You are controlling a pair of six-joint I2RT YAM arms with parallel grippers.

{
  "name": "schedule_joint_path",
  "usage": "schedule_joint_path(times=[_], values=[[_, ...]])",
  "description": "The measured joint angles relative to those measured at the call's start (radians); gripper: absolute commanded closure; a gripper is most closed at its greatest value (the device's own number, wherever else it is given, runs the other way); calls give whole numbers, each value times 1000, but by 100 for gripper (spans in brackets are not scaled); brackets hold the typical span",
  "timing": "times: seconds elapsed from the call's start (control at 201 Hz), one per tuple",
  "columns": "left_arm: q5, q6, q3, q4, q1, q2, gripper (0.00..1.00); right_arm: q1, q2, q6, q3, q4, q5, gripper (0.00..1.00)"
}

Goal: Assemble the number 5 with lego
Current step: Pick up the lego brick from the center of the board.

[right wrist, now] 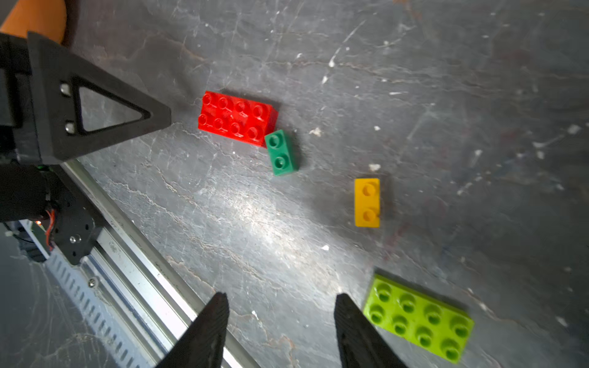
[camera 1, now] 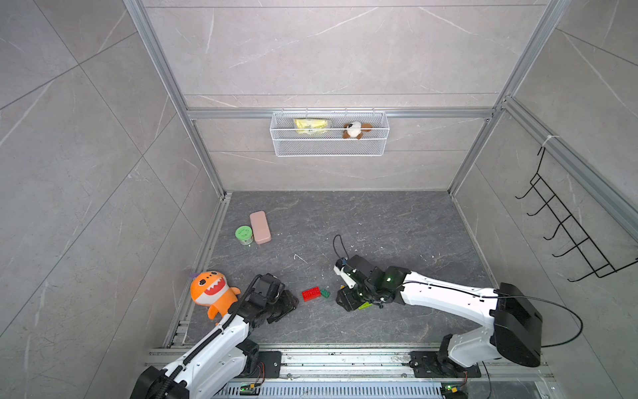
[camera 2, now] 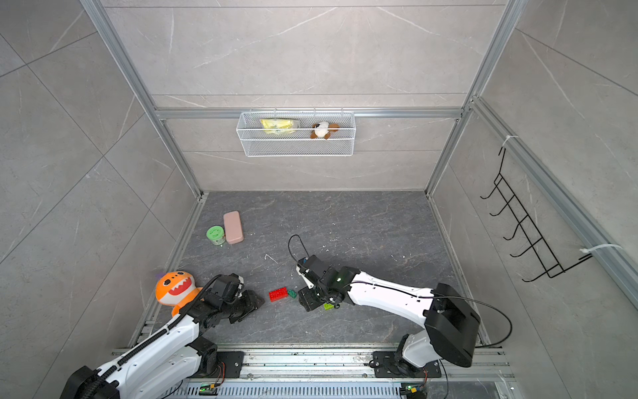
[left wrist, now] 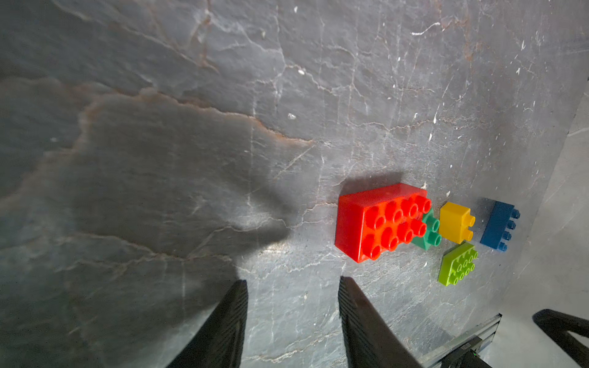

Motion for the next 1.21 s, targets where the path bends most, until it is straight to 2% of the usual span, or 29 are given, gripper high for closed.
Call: schedule_joint_path(times=[0.224,0.637,0.975,1.214], values=[[0,-13,0,27,0,1,48,51,102,-37,82,1,39,43],[-5,-43,-14,31,0,-11,47,57,268,-93,180,9,72,44],[-8,-59,-18,29,0,-29,46,57,345,-125,218,17,101,52],[-8,-63,-18,38,0,-11,46,57,385,-138,237,19,129,52]])
